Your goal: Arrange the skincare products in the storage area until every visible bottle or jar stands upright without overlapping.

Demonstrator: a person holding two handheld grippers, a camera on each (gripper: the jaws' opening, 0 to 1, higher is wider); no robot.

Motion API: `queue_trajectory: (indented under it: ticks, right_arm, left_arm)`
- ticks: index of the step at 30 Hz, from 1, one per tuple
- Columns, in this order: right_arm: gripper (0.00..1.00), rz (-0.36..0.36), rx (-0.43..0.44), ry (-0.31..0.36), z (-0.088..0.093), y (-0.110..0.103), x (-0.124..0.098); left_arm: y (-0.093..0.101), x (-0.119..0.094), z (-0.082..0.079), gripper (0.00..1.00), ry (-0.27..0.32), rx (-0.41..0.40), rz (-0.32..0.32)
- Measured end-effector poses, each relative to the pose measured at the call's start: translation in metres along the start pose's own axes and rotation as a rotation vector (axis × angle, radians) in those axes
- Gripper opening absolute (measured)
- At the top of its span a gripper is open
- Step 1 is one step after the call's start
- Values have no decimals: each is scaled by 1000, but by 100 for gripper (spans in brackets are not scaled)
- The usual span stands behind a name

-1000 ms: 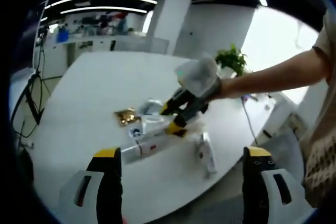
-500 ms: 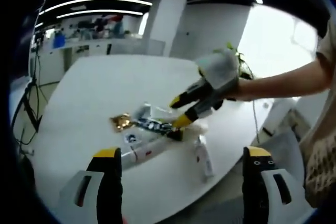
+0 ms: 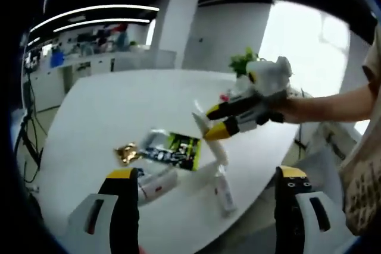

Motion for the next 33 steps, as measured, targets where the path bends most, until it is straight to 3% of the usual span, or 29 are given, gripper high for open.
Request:
queue_trajectory:
  ticks: [14,21,33]
  right_arm:
    - [29,80,68,44,5,-3,-36]
    - [29,127,100,88,-4,-5,-52]
    - [30,134,113,167,-29,-36,-80]
  left_arm:
    - [30,15,-2,92,-10,42,66]
    - [40,20,-6,91,-3,58,69]
    - [55,34,-10,77,-5,87,68]
Point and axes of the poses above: the point that each gripper's makers call its tool centre point, and the gripper's own axes: x roughly forward along the fingers, y roughly to its right, z roughly out of its underside, the point moved 2 cm from there along -x, roughly backward along the fingers, and after that the axes turned 6 degrees about z, right-handed, at the moved point
